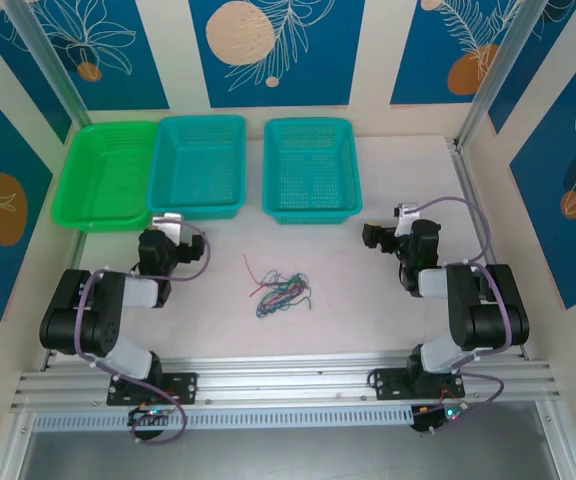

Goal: Untangle the cables

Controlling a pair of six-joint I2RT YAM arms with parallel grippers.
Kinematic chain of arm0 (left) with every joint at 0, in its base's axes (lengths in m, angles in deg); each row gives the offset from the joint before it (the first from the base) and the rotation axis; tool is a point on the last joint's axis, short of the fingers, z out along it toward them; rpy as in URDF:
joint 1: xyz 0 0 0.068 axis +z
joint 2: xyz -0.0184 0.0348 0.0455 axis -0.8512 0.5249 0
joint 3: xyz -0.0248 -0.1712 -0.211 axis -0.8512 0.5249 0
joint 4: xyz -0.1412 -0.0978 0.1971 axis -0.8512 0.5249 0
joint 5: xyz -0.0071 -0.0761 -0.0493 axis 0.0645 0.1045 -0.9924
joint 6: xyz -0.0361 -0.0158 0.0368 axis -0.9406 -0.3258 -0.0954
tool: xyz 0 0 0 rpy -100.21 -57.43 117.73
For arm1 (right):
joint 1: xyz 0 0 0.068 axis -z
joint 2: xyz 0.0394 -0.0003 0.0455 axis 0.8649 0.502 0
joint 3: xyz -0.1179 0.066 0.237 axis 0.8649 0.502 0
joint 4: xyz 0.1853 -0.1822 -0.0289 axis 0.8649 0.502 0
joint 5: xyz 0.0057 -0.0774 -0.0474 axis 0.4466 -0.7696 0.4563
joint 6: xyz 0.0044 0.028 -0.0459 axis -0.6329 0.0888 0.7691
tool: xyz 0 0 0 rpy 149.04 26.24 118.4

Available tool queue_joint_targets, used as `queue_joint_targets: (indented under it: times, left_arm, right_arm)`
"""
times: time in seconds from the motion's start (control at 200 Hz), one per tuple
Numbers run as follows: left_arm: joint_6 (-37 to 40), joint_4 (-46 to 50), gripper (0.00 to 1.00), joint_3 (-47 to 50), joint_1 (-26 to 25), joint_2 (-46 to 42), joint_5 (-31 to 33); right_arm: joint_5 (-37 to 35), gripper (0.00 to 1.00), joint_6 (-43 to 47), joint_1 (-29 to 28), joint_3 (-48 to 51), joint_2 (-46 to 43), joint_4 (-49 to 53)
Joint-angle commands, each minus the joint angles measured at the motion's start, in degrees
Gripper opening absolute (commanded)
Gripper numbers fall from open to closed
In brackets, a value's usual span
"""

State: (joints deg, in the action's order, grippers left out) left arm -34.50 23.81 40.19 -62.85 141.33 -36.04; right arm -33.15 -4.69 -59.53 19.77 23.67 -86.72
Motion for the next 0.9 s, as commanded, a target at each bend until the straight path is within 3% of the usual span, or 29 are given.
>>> queue_joint_targets:
  times: [0.0,0.455,0.58,0.76,0.895]
  left_arm:
    - [0.9,0.4,1.0,-1.2,0.7,-0.1,-1.3]
    - [0.8,0.2,1.0,-1.2,0.7,-0.2,-1.4]
    - [0.9,0.0,1.0,-1.0,0.7,-0.2,-1.3]
    - [-0.5,-3.7,1.0,3.0,0.6,-5.1,2.7]
    - [-3.4,2.5,1.0,4.3,0.4,-13.6,9.1]
  right_arm:
    - [0.0,0.99,1.1,-0.1,-0.2,-0.4,-1.8]
    - [0.2,0.99,1.1,-0.1,-0.2,-0.4,-1.7]
    - [-2.6,0.99,0.5,-0.5,-0.4,-1.7,-0.5]
    - [-14.4,0.99,-8.8,-0.5,-4.0,-14.8,19.1]
    - [-15.4,0.99,-21.0,0.8,-2.4,-30.3,33.8]
